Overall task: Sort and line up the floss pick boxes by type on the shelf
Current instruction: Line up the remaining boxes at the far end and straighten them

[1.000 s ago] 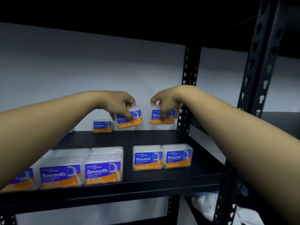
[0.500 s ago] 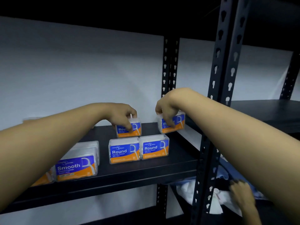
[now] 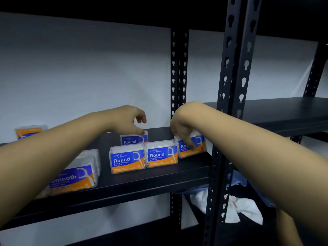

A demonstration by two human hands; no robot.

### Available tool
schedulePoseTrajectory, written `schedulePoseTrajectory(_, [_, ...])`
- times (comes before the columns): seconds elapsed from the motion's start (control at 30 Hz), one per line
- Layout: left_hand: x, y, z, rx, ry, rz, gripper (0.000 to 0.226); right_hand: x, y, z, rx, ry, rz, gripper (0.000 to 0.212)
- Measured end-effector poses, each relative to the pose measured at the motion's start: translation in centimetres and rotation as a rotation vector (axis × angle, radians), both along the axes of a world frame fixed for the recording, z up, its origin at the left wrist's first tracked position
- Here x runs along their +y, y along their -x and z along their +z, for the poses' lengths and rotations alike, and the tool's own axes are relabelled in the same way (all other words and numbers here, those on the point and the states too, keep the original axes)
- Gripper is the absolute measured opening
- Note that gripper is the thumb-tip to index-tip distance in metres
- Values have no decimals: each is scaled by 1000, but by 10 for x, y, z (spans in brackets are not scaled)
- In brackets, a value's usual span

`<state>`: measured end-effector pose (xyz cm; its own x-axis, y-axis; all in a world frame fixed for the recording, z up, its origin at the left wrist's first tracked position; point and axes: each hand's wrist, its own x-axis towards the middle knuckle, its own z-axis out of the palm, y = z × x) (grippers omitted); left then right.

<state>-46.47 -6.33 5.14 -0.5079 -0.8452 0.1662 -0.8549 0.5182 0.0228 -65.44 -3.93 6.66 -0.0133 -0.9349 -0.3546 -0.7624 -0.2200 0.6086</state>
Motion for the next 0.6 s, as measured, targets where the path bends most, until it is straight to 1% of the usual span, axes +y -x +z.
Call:
schedulePoseTrajectory(0.03, [8,0,1,57,64,-50,33,0,0,-1,-8,-7,-1,71])
schedulePoseTrajectory(0.07, [16,-1,1,98,79,-83,27,0,1,-2,-13,-15,2,71])
schedulePoseTrajectory(0.13, [29,0,-2,102,-2,-115,27,0,1,-5,-13,-30,7,71])
schedulePoseTrajectory(0.2, [35,-1,-8,101,-121,-112,35,1,2,-7,-18,-35,4,72])
schedulePoseTrajectory(0.27, [36,-3,-10,169,-195,-103,39,1,2,-8,-21,-32,10,73])
schedulePoseTrajectory(0.37, [39,-5,-9,246,-288,-97,32,2,4,-9,-29,-23,27,71])
schedulePoseTrajectory(0.4, [42,-4,-9,256,-298,-102,33,3,5,-9,-38,-22,27,71])
schedulePoseTrajectory(0.47, [53,-1,-13,278,-287,-111,48,4,6,-9,-48,-13,33,71])
schedulePoseTrajectory(0.53, [66,8,-19,232,-204,-113,65,4,7,-9,-43,-1,45,71])
schedulePoseTrajectory(0.6, [70,17,-23,149,-111,-103,68,2,7,-10,-38,-2,56,72])
